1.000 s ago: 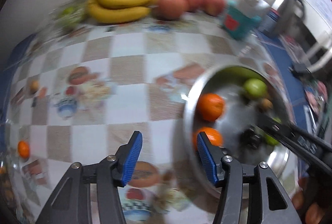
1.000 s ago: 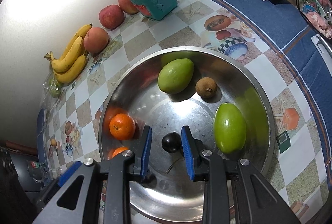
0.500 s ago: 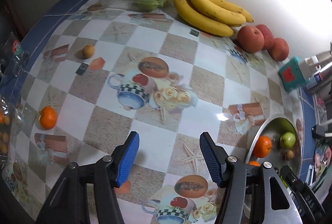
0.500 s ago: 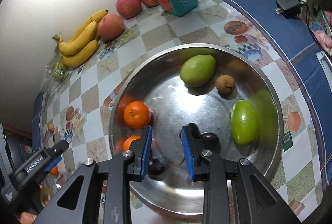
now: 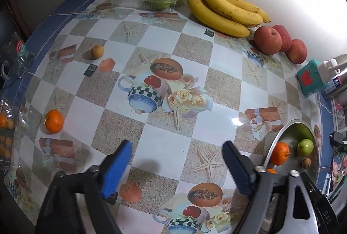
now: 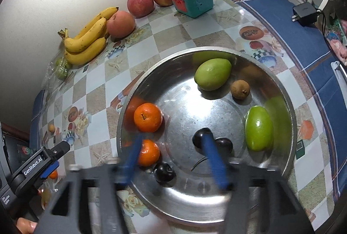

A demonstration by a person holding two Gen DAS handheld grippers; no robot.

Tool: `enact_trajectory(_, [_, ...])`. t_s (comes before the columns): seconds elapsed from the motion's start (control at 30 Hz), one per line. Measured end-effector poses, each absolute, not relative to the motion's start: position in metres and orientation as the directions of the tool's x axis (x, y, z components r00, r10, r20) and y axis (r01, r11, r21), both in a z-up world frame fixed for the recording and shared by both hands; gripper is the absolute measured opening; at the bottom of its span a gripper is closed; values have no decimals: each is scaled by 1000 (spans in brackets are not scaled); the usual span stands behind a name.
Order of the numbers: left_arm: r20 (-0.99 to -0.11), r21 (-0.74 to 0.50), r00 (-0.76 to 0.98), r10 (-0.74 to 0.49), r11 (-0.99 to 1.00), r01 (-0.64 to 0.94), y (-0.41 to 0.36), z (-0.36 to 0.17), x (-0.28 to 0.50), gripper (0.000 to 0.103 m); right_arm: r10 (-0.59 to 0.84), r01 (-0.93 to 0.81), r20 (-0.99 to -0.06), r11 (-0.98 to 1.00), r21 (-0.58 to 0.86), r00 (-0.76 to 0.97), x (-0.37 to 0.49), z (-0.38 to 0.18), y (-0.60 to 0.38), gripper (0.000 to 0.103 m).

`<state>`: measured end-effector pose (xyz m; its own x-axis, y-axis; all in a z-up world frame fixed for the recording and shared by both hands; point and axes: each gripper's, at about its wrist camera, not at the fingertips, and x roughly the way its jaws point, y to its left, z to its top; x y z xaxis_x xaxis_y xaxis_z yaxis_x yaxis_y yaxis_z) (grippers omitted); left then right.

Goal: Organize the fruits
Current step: 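Withdraw both open tools from the basin toward the loose mandarin and kiwi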

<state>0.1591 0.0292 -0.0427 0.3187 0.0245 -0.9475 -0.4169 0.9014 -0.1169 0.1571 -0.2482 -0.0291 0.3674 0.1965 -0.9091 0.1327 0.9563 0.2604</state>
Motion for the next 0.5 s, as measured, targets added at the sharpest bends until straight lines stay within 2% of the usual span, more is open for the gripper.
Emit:
enact_trajectory(0.1, [-951, -117, 307, 21, 899, -422, 30, -47, 159, 100, 190, 121, -906, 960, 252, 379, 157, -27, -247, 71])
enact_trajectory(0.17, [-954, -112, 299, 23, 899, -424, 30, -50, 159, 101, 188, 121, -906, 961, 250, 379, 158, -28, -247, 74])
enact_trajectory(0.4, [-960, -109, 278, 15, 899, -424, 28, -57, 158, 103, 178, 119, -910, 964, 237, 376, 158, -32, -245, 75])
enact_trajectory(0.43, [-961, -109, 276, 14, 898, -426, 28, -57, 158, 103, 176, 118, -910, 965, 235, 374, 158, -33, -245, 77])
enact_trajectory(0.47, [-962, -109, 274, 14, 898, -427, 28, -58, 158, 103, 176, 117, -911, 965, 233, 372, 158, -33, -244, 85])
enact_trajectory(0.5, [-962, -109, 272, 13, 897, -428, 28, -59, 158, 103, 176, 116, -912, 965, 233, 371, 158, -34, -244, 88])
